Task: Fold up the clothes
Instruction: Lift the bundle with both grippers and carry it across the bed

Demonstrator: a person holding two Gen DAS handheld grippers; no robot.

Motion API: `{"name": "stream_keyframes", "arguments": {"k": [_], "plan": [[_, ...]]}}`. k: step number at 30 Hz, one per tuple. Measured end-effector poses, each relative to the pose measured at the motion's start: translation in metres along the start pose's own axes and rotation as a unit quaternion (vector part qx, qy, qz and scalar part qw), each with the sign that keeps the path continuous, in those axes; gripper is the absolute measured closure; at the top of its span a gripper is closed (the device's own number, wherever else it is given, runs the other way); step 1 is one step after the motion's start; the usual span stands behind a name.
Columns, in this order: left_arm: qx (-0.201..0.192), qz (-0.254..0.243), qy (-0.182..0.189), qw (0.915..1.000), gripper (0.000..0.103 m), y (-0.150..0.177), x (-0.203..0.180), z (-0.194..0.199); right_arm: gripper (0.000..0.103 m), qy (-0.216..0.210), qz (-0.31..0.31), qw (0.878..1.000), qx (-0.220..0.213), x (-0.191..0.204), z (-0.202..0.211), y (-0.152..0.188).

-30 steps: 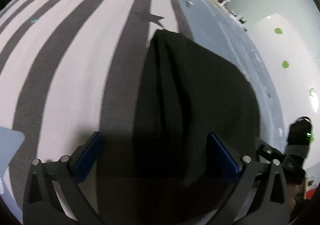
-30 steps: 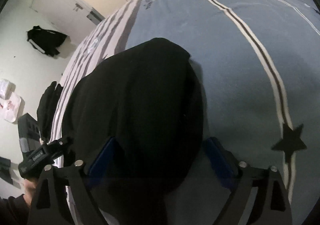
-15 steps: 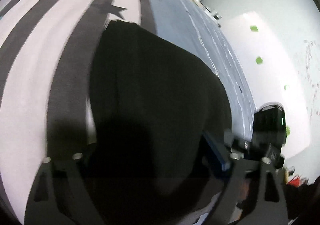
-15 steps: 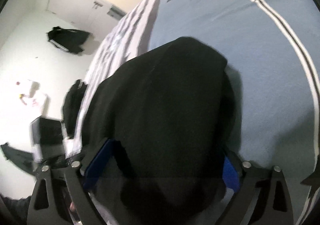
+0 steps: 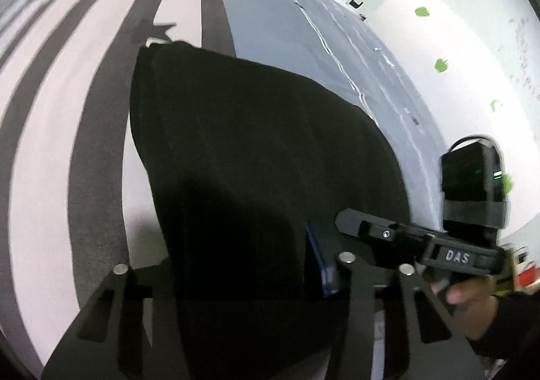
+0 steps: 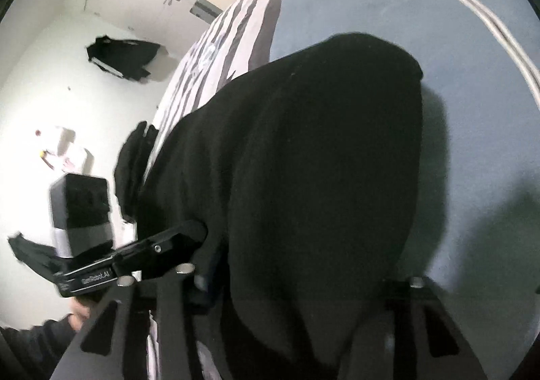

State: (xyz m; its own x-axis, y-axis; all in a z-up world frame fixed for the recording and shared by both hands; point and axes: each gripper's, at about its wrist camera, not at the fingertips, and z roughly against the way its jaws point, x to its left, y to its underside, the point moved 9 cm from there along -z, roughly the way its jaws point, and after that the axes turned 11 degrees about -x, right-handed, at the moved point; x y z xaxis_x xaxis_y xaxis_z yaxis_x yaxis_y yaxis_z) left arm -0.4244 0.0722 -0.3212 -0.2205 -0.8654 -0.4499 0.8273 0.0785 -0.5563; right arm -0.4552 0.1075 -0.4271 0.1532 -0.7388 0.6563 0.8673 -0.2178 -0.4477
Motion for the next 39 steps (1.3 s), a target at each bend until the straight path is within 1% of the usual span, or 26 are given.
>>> {"name": "stream_keyframes", "arguments": {"k": [1,4,7,9,11,15,18,20,23,25,27,30,31,33,35,36,38,39], "plan": [[-0.007,-0.001,-0.005,1.0000,0.068,-0.001,0.000,0.003,0.071,0.011,0.011,1.000,-0.001,0.003,0.002,0.000],[-0.033,-0.003,-0.012,0.9994,0.072,0.000,-0.001,0.020,0.074,0.038,0.033,0.999,-0.009,0.016,0.005,-0.004],[-0.071,-0.012,-0.016,0.9973,0.073,-0.011,0.002,0.050,0.075,0.058,0.063,0.996,-0.024,0.043,0.010,-0.009],[-0.093,-0.007,-0.018,0.9955,0.073,-0.019,0.017,0.082,0.075,0.060,0.079,0.994,-0.035,0.070,0.011,-0.012],[-0.109,0.000,-0.020,0.9938,0.073,-0.028,0.044,0.119,0.075,0.061,0.099,0.992,-0.044,0.103,0.008,-0.010],[-0.128,0.004,-0.024,0.9914,0.073,-0.053,0.122,0.186,0.075,0.056,0.123,0.990,-0.049,0.195,-0.025,-0.001],[-0.136,-0.007,-0.027,0.9903,0.073,-0.080,0.201,0.242,0.075,0.047,0.139,0.988,-0.055,0.277,-0.060,0.015],[-0.130,-0.023,-0.038,0.9905,0.073,-0.100,0.262,0.279,0.075,0.038,0.139,0.988,-0.060,0.330,-0.087,0.021],[-0.124,-0.056,-0.062,0.9888,0.073,-0.132,0.348,0.324,0.075,0.024,0.127,0.990,-0.064,0.410,-0.142,0.026],[-0.121,-0.080,-0.082,0.9861,0.072,-0.156,0.408,0.353,0.075,0.002,0.114,0.991,-0.065,0.466,-0.191,0.027],[-0.120,-0.086,-0.099,0.9841,0.072,-0.180,0.470,0.370,0.075,-0.013,0.110,0.992,-0.063,0.510,-0.234,0.024],[-0.124,-0.076,-0.119,0.9822,0.072,-0.204,0.542,0.386,0.075,-0.029,0.122,0.990,-0.063,0.571,-0.303,0.011],[-0.126,-0.072,-0.124,0.9815,0.072,-0.211,0.561,0.386,0.075,-0.030,0.128,0.989,-0.064,0.589,-0.326,0.008],[-0.128,-0.061,-0.131,0.9811,0.072,-0.225,0.599,0.381,0.075,-0.032,0.135,0.988,-0.061,0.610,-0.364,0.002],[-0.122,-0.040,-0.123,0.9841,0.072,-0.228,0.626,0.369,0.075,-0.024,0.146,0.988,-0.053,0.622,-0.399,-0.007],[-0.110,-0.027,-0.118,0.9865,0.071,-0.227,0.639,0.358,0.075,-0.019,0.149,0.987,-0.048,0.624,-0.415,-0.011],[-0.086,-0.003,-0.107,0.9905,0.069,-0.212,0.664,0.336,0.075,-0.008,0.141,0.990,-0.029,0.619,-0.444,-0.017],[-0.073,0.009,-0.099,0.9923,0.066,-0.203,0.673,0.323,0.073,0.001,0.128,0.992,-0.010,0.609,-0.460,-0.016]]}}
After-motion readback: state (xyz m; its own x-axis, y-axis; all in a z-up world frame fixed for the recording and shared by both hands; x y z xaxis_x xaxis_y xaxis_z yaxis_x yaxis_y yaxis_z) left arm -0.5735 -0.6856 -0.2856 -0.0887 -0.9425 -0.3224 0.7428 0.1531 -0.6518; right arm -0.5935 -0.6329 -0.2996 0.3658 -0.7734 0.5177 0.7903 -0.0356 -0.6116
